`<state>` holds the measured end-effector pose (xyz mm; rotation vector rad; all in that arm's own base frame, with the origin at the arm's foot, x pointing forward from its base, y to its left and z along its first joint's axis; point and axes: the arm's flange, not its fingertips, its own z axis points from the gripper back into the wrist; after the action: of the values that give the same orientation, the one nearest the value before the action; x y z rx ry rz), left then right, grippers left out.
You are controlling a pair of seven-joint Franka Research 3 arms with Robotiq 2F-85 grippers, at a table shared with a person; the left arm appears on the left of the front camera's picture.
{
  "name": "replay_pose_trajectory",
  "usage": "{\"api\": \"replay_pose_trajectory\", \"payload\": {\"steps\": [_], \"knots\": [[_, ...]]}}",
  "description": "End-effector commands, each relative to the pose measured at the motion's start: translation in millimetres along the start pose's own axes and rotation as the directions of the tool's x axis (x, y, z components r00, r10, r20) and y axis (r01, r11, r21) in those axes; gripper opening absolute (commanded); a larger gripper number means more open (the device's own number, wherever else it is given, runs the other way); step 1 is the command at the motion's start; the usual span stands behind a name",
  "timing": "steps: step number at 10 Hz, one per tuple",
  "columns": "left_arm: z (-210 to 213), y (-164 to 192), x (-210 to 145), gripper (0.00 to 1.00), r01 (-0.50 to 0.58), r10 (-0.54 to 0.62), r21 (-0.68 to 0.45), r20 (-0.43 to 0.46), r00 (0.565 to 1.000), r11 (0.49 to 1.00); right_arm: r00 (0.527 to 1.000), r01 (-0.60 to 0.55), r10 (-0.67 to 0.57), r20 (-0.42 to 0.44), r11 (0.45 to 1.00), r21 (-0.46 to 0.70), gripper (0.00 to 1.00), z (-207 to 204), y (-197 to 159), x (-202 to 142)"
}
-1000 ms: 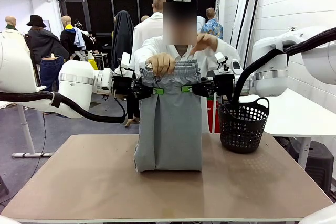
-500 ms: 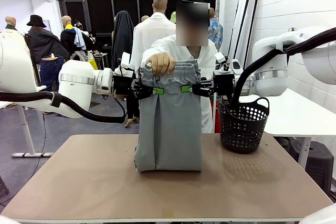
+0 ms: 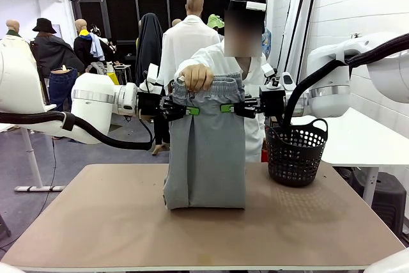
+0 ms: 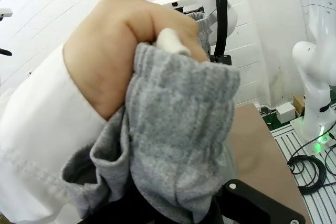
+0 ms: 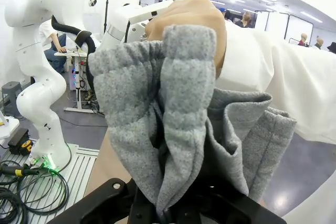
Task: Fold the training pants.
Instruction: Release the ends of the Training pants and then grab the overlapped ends.
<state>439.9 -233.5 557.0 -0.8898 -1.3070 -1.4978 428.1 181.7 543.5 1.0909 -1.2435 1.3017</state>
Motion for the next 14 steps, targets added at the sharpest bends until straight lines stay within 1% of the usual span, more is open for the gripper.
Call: {"api": "replay_pose_trajectory", "payload": {"steps": [1, 7, 8, 10, 12, 13, 14], "knots": [[1.1, -2.6, 2.0, 0.0, 0.005, -0.006, 0.017, 0.017, 1.0, 1.0, 1.0, -0.001, 0.001, 0.004, 1.0, -0.002, 0.0, -0.1, 2.1, 1.2], [1.1, -2.6, 2.0, 0.0, 0.005, -0.006, 0.017, 0.017, 1.0, 1.0, 1.0, -0.001, 0.001, 0.004, 1.0, -0.002, 0.0, -0.1, 2.1, 1.2], [-0.1, -0.1, 0.1, 0.0, 0.0, 0.0, 0.0, 0.0, 1.0, 1.0, 1.0, 0.0, 0.0, 0.0, 1.0, 0.0, 0.0, 0.0, 0.0, 0.0], [0.3, -1.2, 1.7, 0.0, 0.004, -0.004, 0.0, -0.013, 1.0, 1.0, 1.0, -0.01, 0.01, -0.007, 1.0, -0.017, 0.0, 0.6, -0.2, 0.2], [0.8, -2.2, 3.8, 0.0, -0.006, 0.006, -0.014, -0.023, 1.0, 1.0, 1.0, -0.002, 0.002, 0.006, 1.0, -0.018, 0.0, 0.0, -0.7, 0.9], [0.6, -3.2, 4.6, 0.15, -0.015, 0.014, -0.017, -0.028, 1.0, 1.0, 1.0, 0.003, -0.003, 0.009, 1.0, -0.008, 0.15, 0.3, 0.1, 1.8], [0.3, -3.3, 4.5, 0.34, -0.019, 0.019, -0.011, -0.03, 0.999, 1.0, 1.0, 0.012, -0.012, 0.014, 1.0, 0.001, 0.35, 0.7, -0.1, 2.3]]}}
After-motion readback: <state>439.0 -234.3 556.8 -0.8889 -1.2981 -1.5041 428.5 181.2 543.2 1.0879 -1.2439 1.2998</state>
